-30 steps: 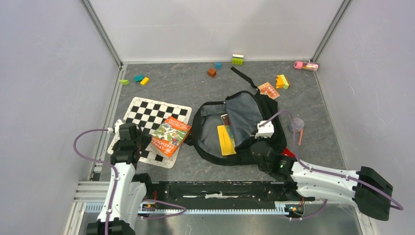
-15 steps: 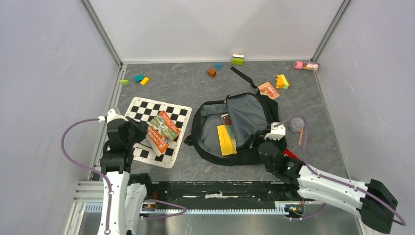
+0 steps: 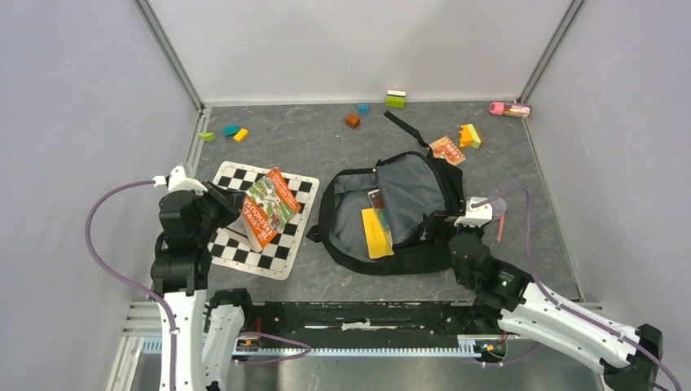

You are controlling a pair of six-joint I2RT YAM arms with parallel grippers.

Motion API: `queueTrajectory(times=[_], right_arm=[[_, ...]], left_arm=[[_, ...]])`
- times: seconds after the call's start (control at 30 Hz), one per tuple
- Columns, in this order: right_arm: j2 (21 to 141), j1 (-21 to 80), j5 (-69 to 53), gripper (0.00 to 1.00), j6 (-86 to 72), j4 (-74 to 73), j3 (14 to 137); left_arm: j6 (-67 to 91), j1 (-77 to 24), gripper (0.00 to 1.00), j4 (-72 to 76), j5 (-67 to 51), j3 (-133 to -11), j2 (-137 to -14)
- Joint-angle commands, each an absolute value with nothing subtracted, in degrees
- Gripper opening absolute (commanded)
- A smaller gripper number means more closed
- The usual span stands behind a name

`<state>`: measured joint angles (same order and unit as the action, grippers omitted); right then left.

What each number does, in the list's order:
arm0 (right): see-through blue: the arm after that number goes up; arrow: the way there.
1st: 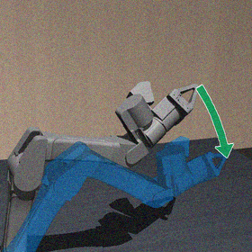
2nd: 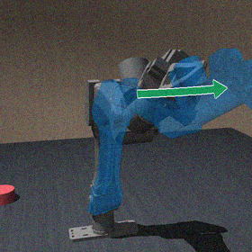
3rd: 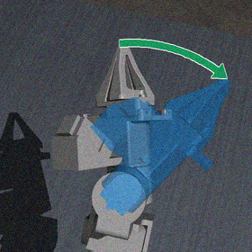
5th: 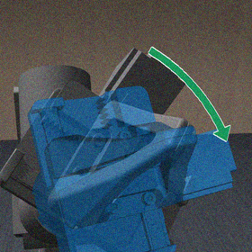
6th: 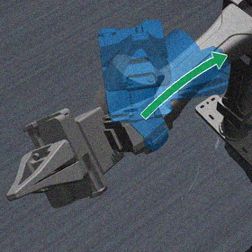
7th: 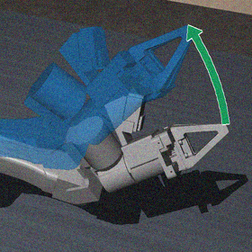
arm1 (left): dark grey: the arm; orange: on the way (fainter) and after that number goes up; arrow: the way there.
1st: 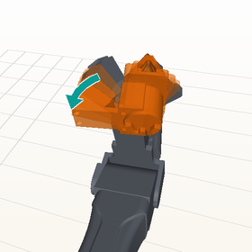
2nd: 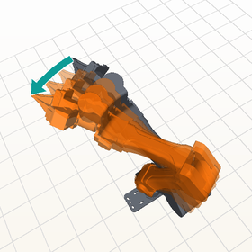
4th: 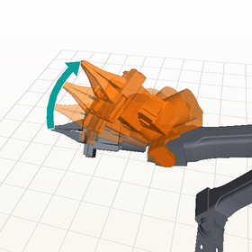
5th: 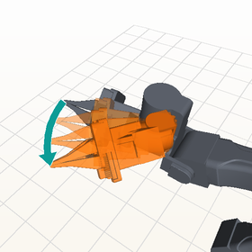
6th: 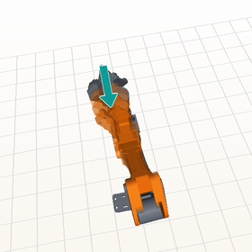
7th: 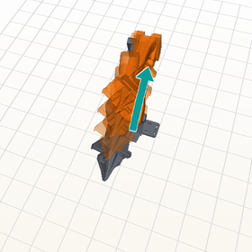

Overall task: Pack the student bag
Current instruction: Pick up the book from the center of the board, then place the book in the student bag.

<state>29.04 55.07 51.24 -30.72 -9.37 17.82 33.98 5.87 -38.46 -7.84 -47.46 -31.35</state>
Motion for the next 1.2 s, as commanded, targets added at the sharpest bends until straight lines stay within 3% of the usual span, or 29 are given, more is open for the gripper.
queueTrajectory(times=[0.0, 0.2, 0.33, 0.5, 0.63, 0.8, 1.17], right_arm=[[27.8, 55.0, 50.4, 0.98, -22.5, -10.1, 23.7], [27.7, 54.9, 49.3, 0.98, -14.7, -13.7, 30.6], [28.6, 54.9, 46.8, 0.98, -9.0, -11.6, 33.9], [34.0, 54.9, 30.3, 0.98, 1.8, -5.4, 38.2], [42.2, 55.0, 8.6, 0.98, 8.3, -3.1, 43.9], [54.0, 55.1, -7.0, 0.98, 8.7, -2.7, 51.3], [61.1, 56.7, -20.7, 0.98, 8.0, 4.9, 56.4]], left_arm=[[29.6, 6.0, 0.02, -36.1, -13.6, -55.9, -32.6], [27.0, 5.9, 0.02, -38.4, -18.1, -65.3, -38.1], [27.7, 5.9, 0.02, -36.3, -30.4, -66.4, -42.0], [25.9, 5.5, 0.02, -36.2, -39.5, -68.5, -44.6], [24.7, 3.2, 0.02, -36.1, -44.9, -70.9, -45.4], [23.7, -3.5, 0.02, -35.9, -51.7, -71.1, -47.0], [12.5, -19.2, 0.02, -48.7, -48.0, -73.4, -52.1]])
